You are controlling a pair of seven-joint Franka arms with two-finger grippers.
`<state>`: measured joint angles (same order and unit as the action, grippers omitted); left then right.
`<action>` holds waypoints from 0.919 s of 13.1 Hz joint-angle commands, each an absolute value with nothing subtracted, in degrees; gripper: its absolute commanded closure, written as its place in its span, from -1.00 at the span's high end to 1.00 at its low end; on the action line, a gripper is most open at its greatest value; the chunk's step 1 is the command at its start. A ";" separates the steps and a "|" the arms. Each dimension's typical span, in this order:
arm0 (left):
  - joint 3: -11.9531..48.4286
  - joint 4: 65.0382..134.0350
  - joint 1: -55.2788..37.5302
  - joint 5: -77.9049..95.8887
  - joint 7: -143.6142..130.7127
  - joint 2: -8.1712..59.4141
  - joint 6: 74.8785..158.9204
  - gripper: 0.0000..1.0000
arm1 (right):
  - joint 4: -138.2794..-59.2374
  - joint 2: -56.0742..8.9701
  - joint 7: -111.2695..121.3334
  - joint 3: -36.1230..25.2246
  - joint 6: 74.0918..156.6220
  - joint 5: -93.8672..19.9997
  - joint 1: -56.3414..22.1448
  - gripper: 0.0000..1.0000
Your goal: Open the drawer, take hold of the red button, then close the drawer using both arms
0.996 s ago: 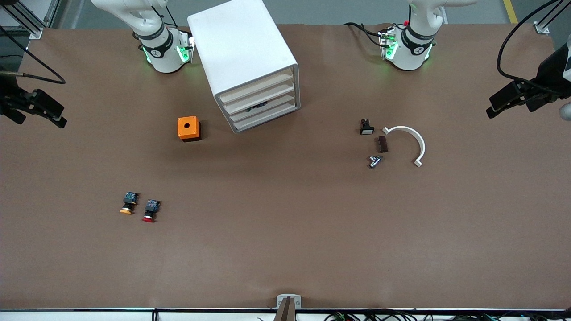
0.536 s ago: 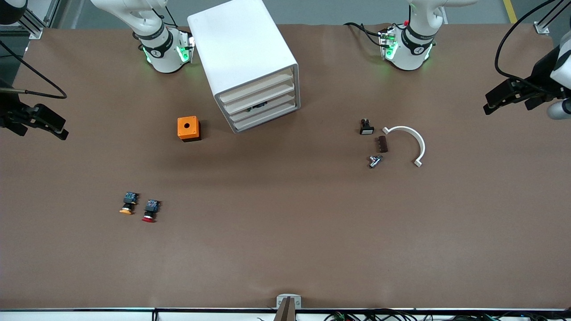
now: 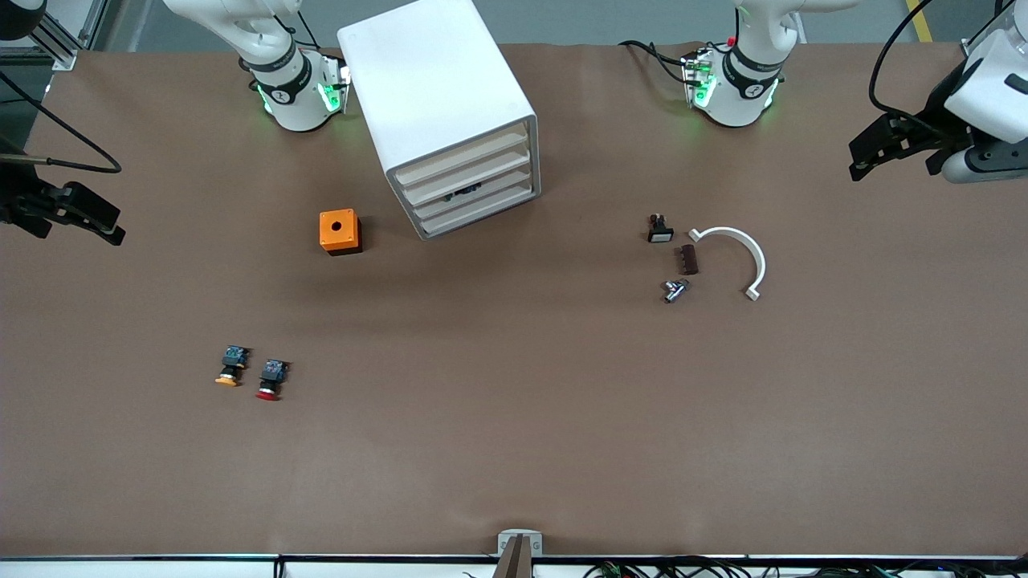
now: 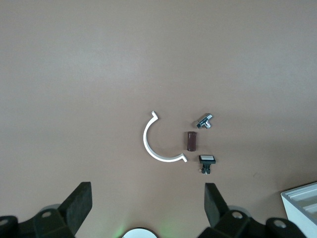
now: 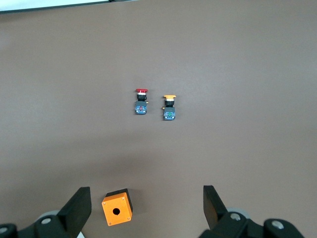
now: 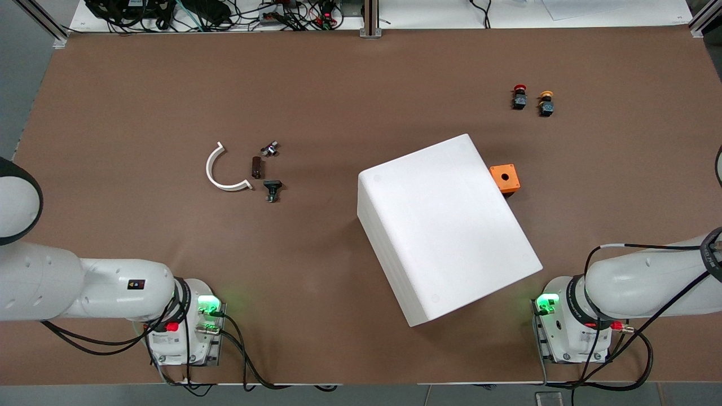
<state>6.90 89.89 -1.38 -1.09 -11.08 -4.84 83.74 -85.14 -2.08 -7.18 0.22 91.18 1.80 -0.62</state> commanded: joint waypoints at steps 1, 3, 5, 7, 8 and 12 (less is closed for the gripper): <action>7.12 90.97 -0.97 -2.28 -10.46 -5.28 84.46 0.99 | -84.29 -2.29 -6.51 0.53 90.18 1.67 -0.26 1.00; 6.86 91.05 -0.62 -3.25 -11.95 -3.79 87.69 0.99 | -84.29 -2.20 -6.59 0.53 90.61 1.58 -0.18 1.00; 6.86 91.40 -0.35 -3.34 -10.90 -3.69 89.91 0.99 | -84.29 -2.20 -6.77 0.44 90.79 1.15 0.61 1.00; 6.94 91.58 -0.61 -3.34 -10.38 -3.78 89.82 0.99 | -84.11 -2.20 -6.50 0.53 90.88 1.14 0.62 1.00; 6.94 91.50 -0.70 -3.34 -10.46 -4.04 89.74 0.99 | -84.20 -2.20 -6.42 0.53 90.62 1.14 0.62 1.00; 7.12 91.67 -0.70 -3.34 -7.91 -4.92 88.07 0.99 | -84.02 -2.20 -6.42 0.70 90.79 1.05 0.18 1.00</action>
